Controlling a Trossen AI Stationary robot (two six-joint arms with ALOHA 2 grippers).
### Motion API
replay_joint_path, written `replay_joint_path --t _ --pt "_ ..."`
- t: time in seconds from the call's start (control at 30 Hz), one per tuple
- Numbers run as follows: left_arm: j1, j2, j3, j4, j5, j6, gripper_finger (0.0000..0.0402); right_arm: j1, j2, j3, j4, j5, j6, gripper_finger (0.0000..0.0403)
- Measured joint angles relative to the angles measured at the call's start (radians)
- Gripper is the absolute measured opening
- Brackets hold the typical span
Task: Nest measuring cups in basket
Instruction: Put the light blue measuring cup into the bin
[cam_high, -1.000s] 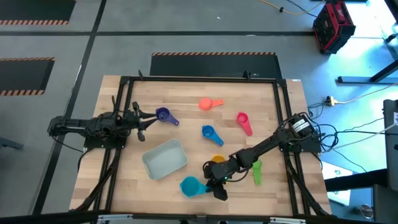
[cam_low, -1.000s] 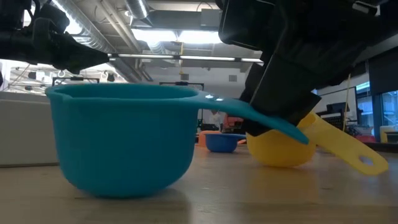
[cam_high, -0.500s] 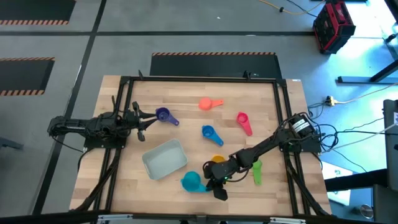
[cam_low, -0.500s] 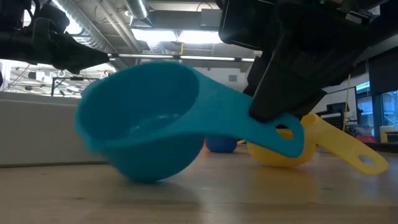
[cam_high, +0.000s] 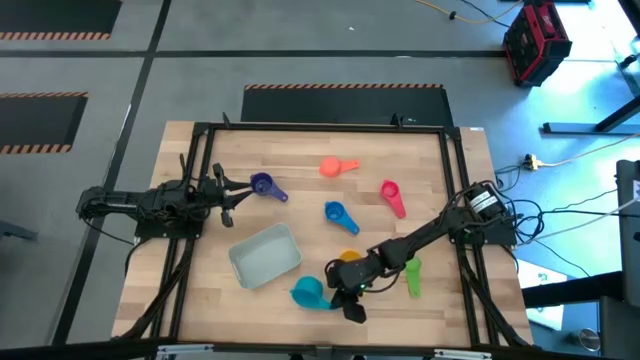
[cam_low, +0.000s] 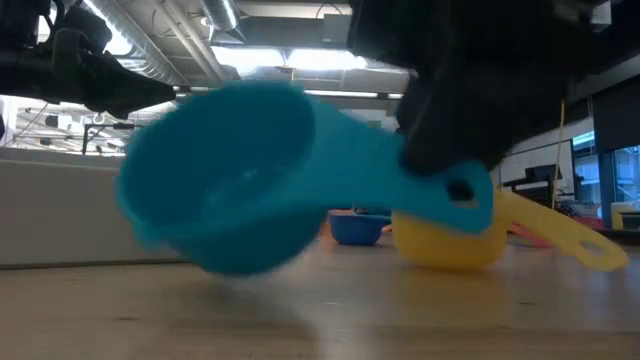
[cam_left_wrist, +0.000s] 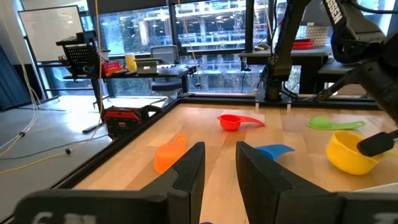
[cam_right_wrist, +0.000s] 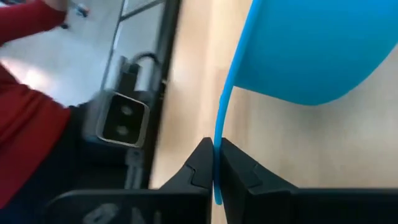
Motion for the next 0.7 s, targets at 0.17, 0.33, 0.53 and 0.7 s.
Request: replay_joint_path --t 0.17,0.33,0.53,0.7 --pt "0.0 0.0 0.0 0.0 0.0 0.0 0.0084 -0.018 0.0 0.071 -0.032 -0.072 -0.042 0.0014" --pt "0.0 0.0 0.0 0.0 0.0 0.0 0.0084 -0.043 0.0 0.176 -0.122 -0.144 -0.105 0.0014" --pt "0.0 0.0 0.0 0.0 0.0 0.0 0.0084 -0.084 0.0 0.32 -0.285 -0.218 -0.188 0.0014" --pt "0.0 0.0 0.0 0.0 0.0 0.0 0.0084 -0.127 0.0 0.409 -0.34 -0.302 -0.237 0.0014"
